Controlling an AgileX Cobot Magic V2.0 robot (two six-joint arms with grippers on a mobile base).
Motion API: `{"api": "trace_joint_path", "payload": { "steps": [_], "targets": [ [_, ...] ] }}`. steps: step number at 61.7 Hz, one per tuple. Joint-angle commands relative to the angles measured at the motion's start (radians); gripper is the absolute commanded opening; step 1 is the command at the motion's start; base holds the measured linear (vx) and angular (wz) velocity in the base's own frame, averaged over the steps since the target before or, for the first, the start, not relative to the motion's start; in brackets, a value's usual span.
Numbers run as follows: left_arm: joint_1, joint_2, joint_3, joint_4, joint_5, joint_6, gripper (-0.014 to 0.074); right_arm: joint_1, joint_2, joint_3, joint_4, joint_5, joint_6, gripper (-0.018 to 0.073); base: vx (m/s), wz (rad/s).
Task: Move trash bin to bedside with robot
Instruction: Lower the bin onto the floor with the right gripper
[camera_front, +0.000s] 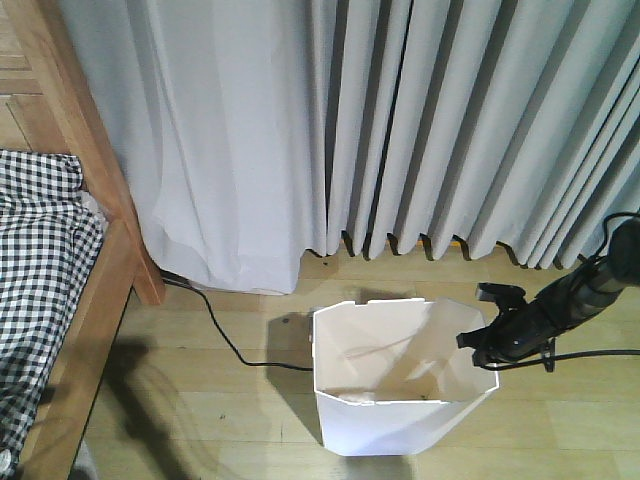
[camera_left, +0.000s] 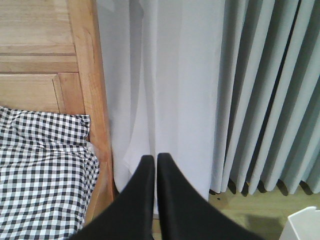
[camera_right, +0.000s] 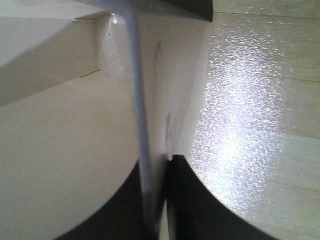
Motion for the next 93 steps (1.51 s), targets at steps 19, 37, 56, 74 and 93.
{"api": "trace_joint_path", "payload": {
  "steps": [19,37,56,74,93],
  "targets": [
    [-0.002,-0.014,0.019,-0.003,-0.069,-0.004,-0.0006,0.001,0.059,-0.174,0.032,0.199,0.050,0.0035,0.00,0.00],
    [-0.002,-0.014,0.019,-0.003,-0.069,-0.004,-0.0006,0.001,0.130,-0.228,0.032,0.199,0.077,0.0088,0.00,0.00],
    [-0.002,-0.014,0.019,-0.003,-0.069,-0.004,-0.0006,0.016,0.170,-0.252,0.004,0.176,0.091,0.0214,0.00,0.00],
    [-0.002,-0.014,0.019,-0.003,-0.069,-0.004,-0.0006,0.052,0.170,-0.290,-0.017,0.163,0.107,0.0330,0.00,0.00],
    [-0.002,-0.014,0.019,-0.003,-0.069,-0.004,-0.0006,0.052,0.170,-0.296,-0.083,0.130,0.138,0.0431,0.00,0.00]
  ]
}}
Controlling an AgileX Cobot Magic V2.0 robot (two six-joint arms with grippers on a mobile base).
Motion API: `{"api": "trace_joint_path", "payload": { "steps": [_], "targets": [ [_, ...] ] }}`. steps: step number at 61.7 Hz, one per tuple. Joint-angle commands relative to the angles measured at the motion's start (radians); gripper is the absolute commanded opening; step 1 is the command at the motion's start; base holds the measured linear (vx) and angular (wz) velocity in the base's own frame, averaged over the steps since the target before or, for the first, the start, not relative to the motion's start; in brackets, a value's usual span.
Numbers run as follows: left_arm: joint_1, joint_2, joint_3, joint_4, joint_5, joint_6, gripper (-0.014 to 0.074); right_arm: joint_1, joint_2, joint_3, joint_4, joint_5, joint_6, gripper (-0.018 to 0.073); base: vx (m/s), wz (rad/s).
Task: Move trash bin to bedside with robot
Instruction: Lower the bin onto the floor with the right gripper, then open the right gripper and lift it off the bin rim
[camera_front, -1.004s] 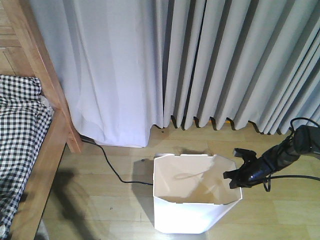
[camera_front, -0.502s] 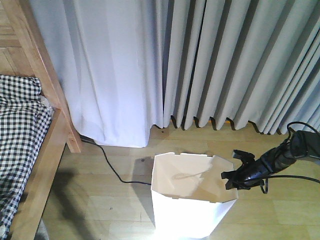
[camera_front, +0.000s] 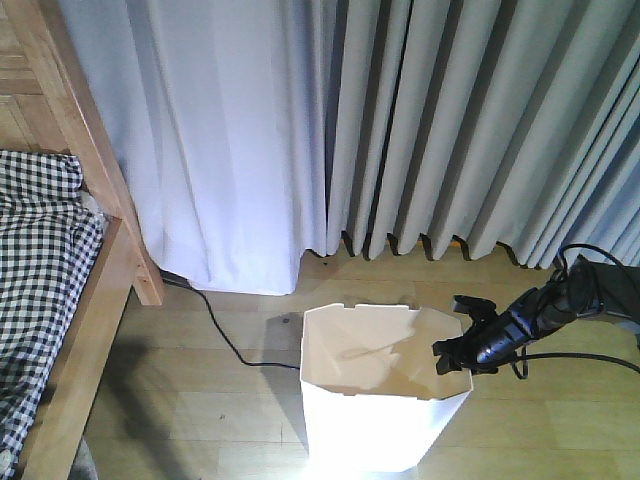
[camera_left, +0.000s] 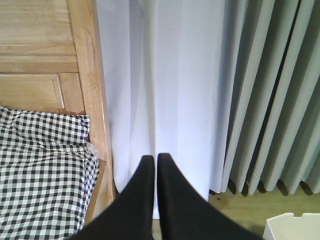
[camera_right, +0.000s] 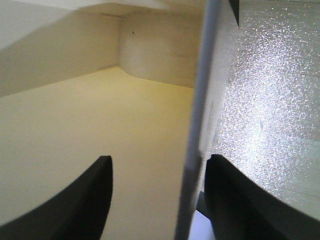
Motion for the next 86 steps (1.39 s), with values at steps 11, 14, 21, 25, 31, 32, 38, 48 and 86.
{"api": "trace_joint_path", "payload": {
  "steps": [11,14,21,25,31,32,38,48,86],
  "targets": [
    [-0.002,-0.014,0.019,-0.003,-0.069,-0.004,-0.0006,-0.004,-0.054,-0.011,-0.016,0.021,-0.005,0.0422,0.00,0.00],
    [-0.002,-0.014,0.019,-0.003,-0.069,-0.004,-0.0006,-0.004,-0.054,-0.011,-0.011,0.021,-0.005,0.0420,0.00,0.00],
    [-0.002,-0.014,0.019,-0.003,-0.069,-0.004,-0.0006,-0.006,-0.063,-0.011,0.047,-0.013,0.002,0.0420,0.00,0.00],
    [-0.002,-0.014,0.019,-0.003,-0.069,-0.004,-0.0006,-0.013,-0.074,-0.008,0.059,-0.026,0.019,0.0420,0.00,0.00],
    [-0.002,-0.014,0.019,-0.003,-0.069,-0.004,-0.0006,-0.016,-0.102,0.005,0.058,-0.029,0.031,0.0420,0.00,0.00],
    [-0.002,-0.014,0.019,-0.003,-0.069,-0.004,-0.0006,-0.016,-0.113,0.013,0.058,-0.037,0.023,0.0420,0.00,-0.01],
    [-0.002,-0.014,0.019,-0.003,-0.069,-0.004,-0.0006,-0.002,-0.185,0.111,0.080,-0.136,-0.016,0.0420,0.00,-0.01],
    [-0.002,-0.014,0.019,-0.003,-0.069,-0.004,-0.0006,0.002,-0.356,0.340,0.124,-0.373,-0.051,0.0420,0.00,0.00],
    [-0.002,-0.014,0.019,-0.003,-0.069,-0.004,-0.0006,0.007,-1.244,0.892,0.117,-0.311,-0.245,0.0420,0.00,0.00]
  ]
}}
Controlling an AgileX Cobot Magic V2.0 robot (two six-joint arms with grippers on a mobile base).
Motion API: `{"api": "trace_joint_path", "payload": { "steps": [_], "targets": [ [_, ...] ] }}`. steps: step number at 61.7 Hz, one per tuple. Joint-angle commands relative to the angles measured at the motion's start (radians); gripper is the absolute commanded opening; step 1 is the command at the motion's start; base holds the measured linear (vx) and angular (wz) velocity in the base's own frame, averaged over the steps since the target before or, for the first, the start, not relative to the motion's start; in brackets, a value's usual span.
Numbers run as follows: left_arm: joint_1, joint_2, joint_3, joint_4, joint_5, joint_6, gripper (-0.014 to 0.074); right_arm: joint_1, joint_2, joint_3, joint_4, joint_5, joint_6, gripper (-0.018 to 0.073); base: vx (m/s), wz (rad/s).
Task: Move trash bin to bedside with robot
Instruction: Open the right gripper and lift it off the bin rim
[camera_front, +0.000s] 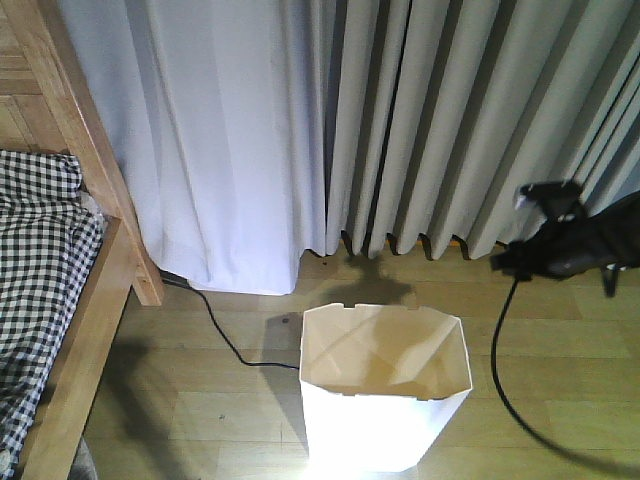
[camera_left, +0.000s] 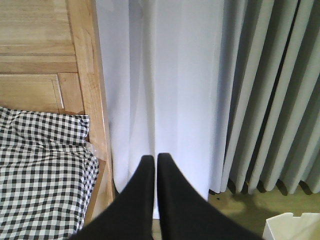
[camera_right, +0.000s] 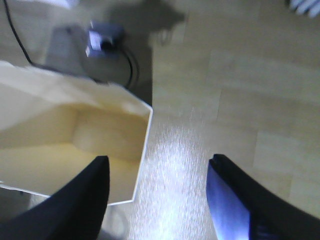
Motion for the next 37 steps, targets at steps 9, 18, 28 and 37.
{"api": "trace_joint_path", "payload": {
  "steps": [9,18,28,37],
  "targets": [
    [-0.002,-0.014,0.019,-0.003,-0.069,-0.004,-0.0006,-0.003,-0.397,0.123,0.003,0.053,-0.012,0.0420,0.00,0.00],
    [-0.002,-0.014,0.019,-0.003,-0.069,-0.004,-0.0006,-0.003,-0.648,0.205,0.005,0.066,-0.007,0.0420,0.00,0.00],
    [-0.002,-0.014,0.019,-0.003,-0.069,-0.004,-0.0006,-0.003,-0.924,0.299,0.020,0.065,-0.002,0.0420,0.00,0.00],
    [-0.002,-0.014,0.019,-0.003,-0.069,-0.004,-0.0006,-0.003,-1.181,0.404,0.068,0.061,0.000,0.0420,0.00,0.00]
  ]
}}
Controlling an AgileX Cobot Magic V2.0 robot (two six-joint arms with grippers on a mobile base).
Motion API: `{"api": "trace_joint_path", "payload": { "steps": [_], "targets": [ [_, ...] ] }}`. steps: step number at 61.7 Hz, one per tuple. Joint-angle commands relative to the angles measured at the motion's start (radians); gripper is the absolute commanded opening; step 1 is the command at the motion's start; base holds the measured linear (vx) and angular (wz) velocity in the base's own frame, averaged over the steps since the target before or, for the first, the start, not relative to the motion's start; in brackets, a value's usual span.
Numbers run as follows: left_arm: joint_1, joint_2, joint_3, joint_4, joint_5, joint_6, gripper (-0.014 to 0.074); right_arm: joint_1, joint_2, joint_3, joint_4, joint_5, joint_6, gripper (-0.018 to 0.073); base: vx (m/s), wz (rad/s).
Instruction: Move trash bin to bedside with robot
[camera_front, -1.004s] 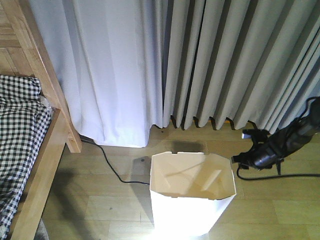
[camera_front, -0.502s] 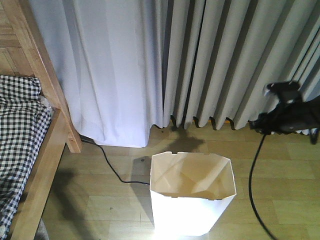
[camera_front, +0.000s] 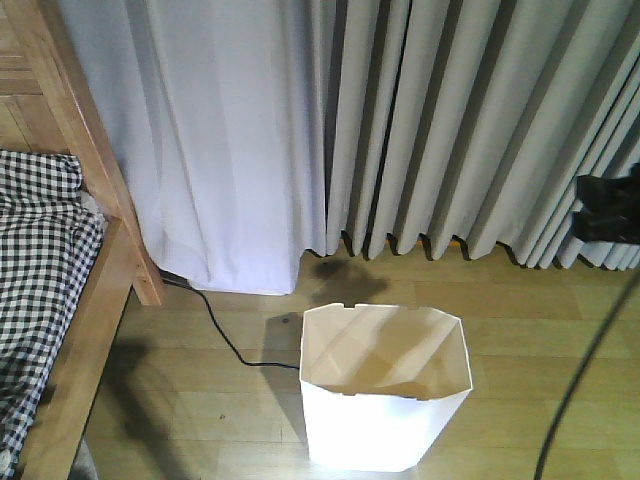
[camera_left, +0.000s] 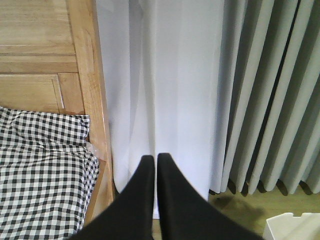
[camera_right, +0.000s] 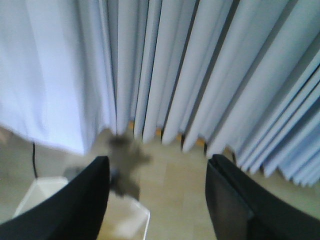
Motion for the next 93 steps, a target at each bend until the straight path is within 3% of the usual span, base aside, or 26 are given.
{"api": "trace_joint_path", "payload": {
  "steps": [1,13,25,32,45,50,63,93],
  "targets": [
    [-0.002,-0.014,0.019,-0.003,-0.069,-0.004,-0.0006,-0.003,-0.151,0.029,0.040,-0.024,-0.001,0.0420,0.00,0.00],
    [-0.002,-0.014,0.019,-0.003,-0.069,-0.004,-0.0006,-0.004,-0.471,0.157,0.054,-0.019,0.008,0.0420,0.00,0.00],
    [-0.002,-0.014,0.019,-0.003,-0.069,-0.004,-0.0006,-0.004,-0.730,0.324,0.079,-0.100,0.132,0.0420,0.00,0.00],
    [-0.002,-0.014,0.019,-0.003,-0.069,-0.004,-0.0006,-0.003,-0.828,0.372,0.094,-0.135,0.130,0.0420,0.00,0.00],
    [-0.002,-0.014,0.019,-0.003,-0.069,-0.004,-0.0006,-0.003,-0.872,0.372,0.068,-0.060,0.126,0.0414,0.00,0.00],
    [-0.002,-0.014,0.019,-0.003,-0.069,-0.004,-0.0006,-0.004,-0.872,0.372,0.042,-0.060,0.126,0.0359,0.00,0.00],
    [-0.002,-0.014,0.019,-0.003,-0.069,-0.004,-0.0006,-0.003,-0.872,0.372,0.010,-0.068,0.127,-0.0016,0.00,0.00],
    [-0.002,-0.014,0.019,-0.003,-0.069,-0.004,-0.0006,-0.003,-0.872,0.372,0.027,-0.067,0.127,-0.0010,0.00,0.00]
  ]
}}
